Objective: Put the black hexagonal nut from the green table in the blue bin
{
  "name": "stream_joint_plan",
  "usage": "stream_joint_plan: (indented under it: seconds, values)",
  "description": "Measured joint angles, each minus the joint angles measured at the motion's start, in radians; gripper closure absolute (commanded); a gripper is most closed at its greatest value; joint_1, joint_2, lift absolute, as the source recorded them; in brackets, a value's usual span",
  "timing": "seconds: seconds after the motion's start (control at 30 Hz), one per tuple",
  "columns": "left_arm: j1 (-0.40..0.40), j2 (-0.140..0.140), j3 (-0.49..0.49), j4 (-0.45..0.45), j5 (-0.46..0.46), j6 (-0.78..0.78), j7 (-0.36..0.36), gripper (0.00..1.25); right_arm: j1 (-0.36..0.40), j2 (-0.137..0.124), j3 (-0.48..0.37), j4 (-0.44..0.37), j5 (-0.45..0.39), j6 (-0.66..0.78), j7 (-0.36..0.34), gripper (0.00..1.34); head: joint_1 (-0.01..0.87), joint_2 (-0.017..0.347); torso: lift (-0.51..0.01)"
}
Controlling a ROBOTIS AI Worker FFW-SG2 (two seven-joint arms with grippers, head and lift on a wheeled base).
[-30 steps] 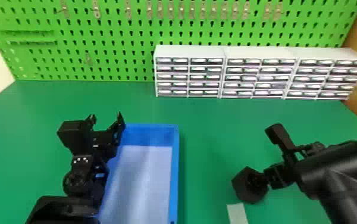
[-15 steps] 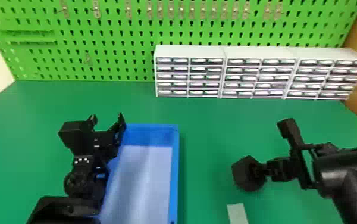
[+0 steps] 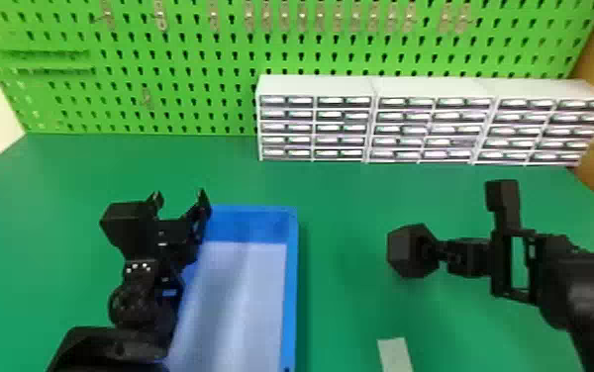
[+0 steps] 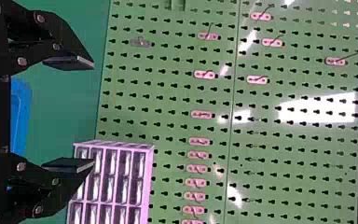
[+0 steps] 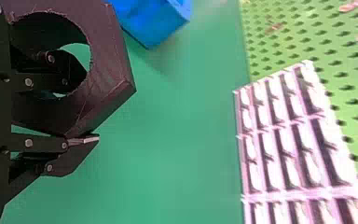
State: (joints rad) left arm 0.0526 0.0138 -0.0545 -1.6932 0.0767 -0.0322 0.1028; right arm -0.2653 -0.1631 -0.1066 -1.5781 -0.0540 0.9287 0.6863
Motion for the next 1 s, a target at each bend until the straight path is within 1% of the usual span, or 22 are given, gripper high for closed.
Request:
stream_joint_plan:
  seconds: [0.1,0.17,0.3,0.43,0.67,0.8,1.0]
  values:
    - [0.001,0.0,0.0,0.0,0.001,0.0,0.0,0.51,0.01,0.004,-0.006,-0.018,-0.048,-0.027,-0.056,0.96,0.657,0.057,-0.095]
    - [0.001,0.0,0.0,0.0,0.001,0.0,0.0,0.51,0.015,0.006,-0.008,-0.026,-0.075,-0.04,-0.074,0.96,0.657,0.057,-0.095]
    - [0.001,0.0,-0.002,0.001,0.002,0.0,0.0,0.51,0.018,0.007,-0.001,-0.048,-0.096,-0.054,-0.093,0.96,0.657,0.057,-0.095]
    - [0.002,0.0,-0.003,0.001,0.002,0.0,0.001,0.51,0.028,0.006,0.019,-0.093,-0.116,-0.076,-0.147,0.96,0.657,0.057,-0.095]
    - [0.003,0.0,-0.002,0.001,0.002,0.0,0.003,0.51,0.031,0.001,0.064,-0.153,-0.154,-0.086,-0.172,0.96,0.657,0.057,-0.095]
    - [0.002,0.0,0.0,0.001,0.002,-0.004,0.008,0.51,0.027,-0.002,0.094,-0.182,-0.178,-0.086,-0.198,0.96,0.657,0.057,-0.095]
    - [0.001,0.0,0.002,0.001,0.002,-0.01,0.014,0.51,0.019,-0.005,0.142,-0.199,-0.203,-0.093,-0.227,0.96,0.657,0.057,-0.095]
